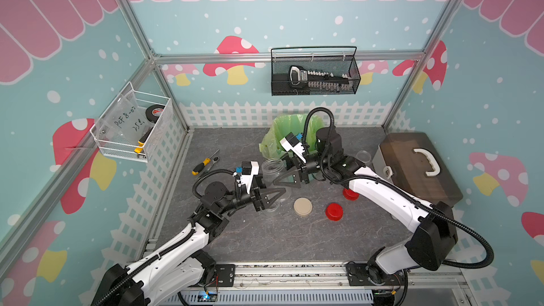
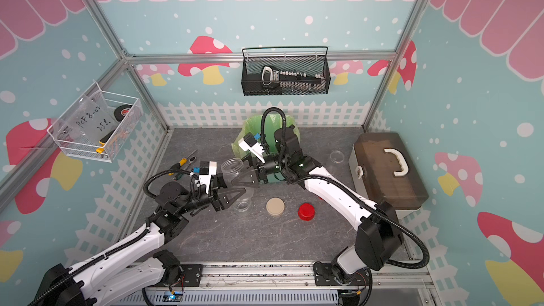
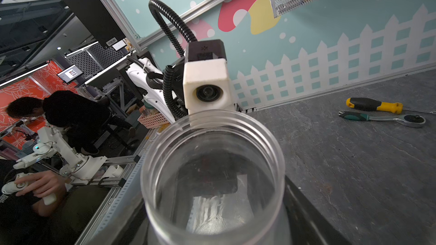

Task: Empty moldy peanuts from jars
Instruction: Place the jar at the center of the board.

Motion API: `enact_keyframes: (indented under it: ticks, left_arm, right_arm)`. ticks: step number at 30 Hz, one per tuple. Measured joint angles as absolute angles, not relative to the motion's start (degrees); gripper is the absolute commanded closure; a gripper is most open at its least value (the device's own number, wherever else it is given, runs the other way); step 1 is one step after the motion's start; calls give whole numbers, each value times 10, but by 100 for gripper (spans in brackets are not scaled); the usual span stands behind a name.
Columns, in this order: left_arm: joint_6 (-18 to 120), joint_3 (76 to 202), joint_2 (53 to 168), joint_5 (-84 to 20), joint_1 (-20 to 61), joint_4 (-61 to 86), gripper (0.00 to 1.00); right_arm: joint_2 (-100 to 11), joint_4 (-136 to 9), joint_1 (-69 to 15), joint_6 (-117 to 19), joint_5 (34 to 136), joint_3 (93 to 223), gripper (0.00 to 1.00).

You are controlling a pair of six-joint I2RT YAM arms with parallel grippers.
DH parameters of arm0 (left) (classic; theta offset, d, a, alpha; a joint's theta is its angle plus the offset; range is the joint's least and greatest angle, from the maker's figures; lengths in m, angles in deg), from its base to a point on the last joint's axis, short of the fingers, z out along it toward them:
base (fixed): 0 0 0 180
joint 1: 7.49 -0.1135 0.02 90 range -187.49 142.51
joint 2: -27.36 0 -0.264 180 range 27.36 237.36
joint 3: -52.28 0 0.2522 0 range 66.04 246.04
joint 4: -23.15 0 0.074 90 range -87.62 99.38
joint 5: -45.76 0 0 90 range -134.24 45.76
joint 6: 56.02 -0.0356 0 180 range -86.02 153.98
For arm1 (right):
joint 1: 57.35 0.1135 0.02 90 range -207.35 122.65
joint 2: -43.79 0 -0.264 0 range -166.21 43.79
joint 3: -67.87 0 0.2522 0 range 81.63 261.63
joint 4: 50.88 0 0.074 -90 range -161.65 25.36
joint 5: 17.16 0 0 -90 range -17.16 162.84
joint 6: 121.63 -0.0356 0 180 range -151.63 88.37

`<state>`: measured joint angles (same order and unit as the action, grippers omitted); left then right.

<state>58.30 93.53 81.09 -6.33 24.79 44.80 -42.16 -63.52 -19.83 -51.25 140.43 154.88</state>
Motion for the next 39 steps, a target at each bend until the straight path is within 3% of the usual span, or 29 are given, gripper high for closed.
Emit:
enact_keyframes:
  ticks: [9, 16, 24, 33, 39]
  left_arm:
    - [542, 967, 802, -145, 251, 367, 52]
    - [497, 976, 761, -284, 261, 261, 53]
    - [461, 961, 731, -461, 263, 216, 53]
    - [441, 884, 754, -578, 264, 257, 51]
    - [437, 858, 774, -575, 264, 287, 50]
  right_arm:
    - [-358, -637, -222, -486, 1330, 1515, 1]
    - [-194, -587, -265, -433, 1187, 1398, 1]
    - [-141, -573, -305, -408, 1083, 1354, 1]
    - [-137, -600, -319, -373, 1089, 1346, 1]
    - [-173, -607, -319, -377, 1165, 1364, 1]
